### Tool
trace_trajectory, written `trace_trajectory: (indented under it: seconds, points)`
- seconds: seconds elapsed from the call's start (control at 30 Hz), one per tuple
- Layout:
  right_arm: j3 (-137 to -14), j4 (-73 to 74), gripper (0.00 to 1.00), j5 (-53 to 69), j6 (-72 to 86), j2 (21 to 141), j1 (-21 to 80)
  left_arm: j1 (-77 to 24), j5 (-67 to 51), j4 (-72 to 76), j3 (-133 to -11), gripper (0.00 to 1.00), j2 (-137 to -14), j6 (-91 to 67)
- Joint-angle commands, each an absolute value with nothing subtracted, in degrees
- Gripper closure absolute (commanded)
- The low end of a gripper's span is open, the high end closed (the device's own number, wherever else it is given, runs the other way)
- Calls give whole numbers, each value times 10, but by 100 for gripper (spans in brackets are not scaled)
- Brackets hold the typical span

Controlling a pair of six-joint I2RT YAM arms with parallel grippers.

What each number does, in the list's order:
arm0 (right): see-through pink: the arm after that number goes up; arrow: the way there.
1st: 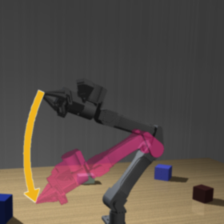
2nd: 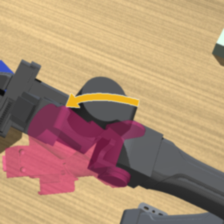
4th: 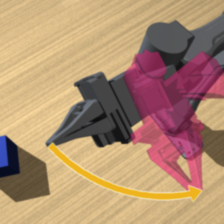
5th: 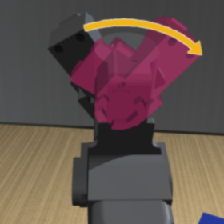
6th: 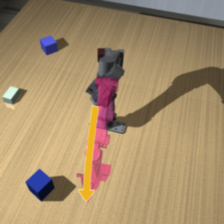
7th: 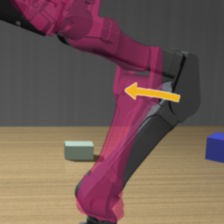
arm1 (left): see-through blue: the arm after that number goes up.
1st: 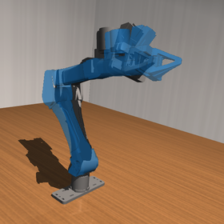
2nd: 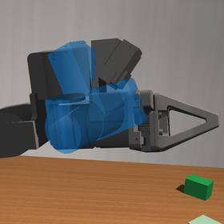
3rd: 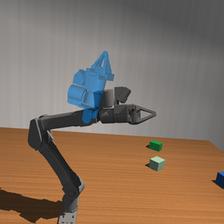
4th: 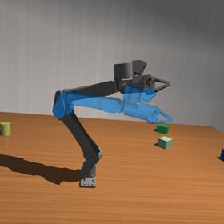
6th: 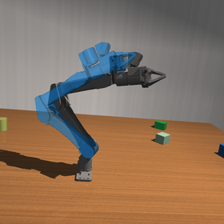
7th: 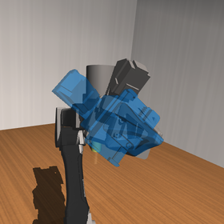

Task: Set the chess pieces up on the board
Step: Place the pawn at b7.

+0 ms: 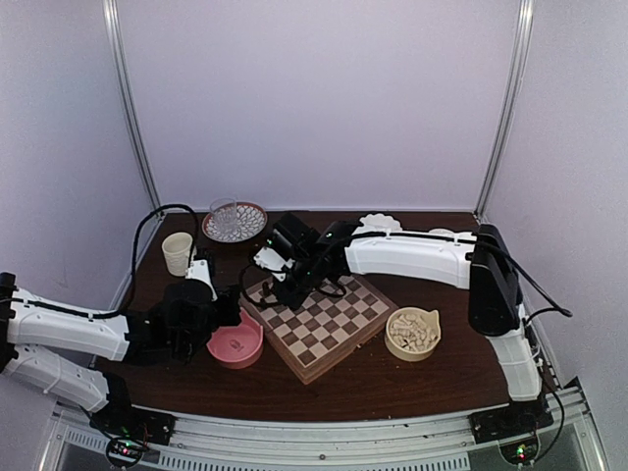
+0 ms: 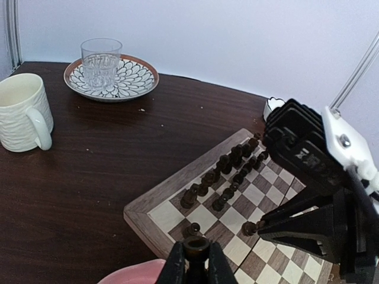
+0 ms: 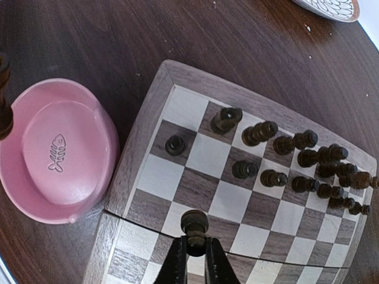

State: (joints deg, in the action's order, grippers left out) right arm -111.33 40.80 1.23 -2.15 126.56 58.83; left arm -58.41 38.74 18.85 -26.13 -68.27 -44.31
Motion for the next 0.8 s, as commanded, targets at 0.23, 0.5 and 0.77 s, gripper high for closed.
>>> trace_trajectory:
  seconds: [0.23,0.5,0.77]
  points:
    - [-1197,427,99,-29,-28,1330,585,-579,453,156,-259,100,-655,-477]
    - [-1215,416,99,-36,-32,1353,586,-580,501,124,-261,100,-650,-510]
    - [-1241,415,99,-36,-34,1379,585,-580,590,-81,-314,100,-653,-672]
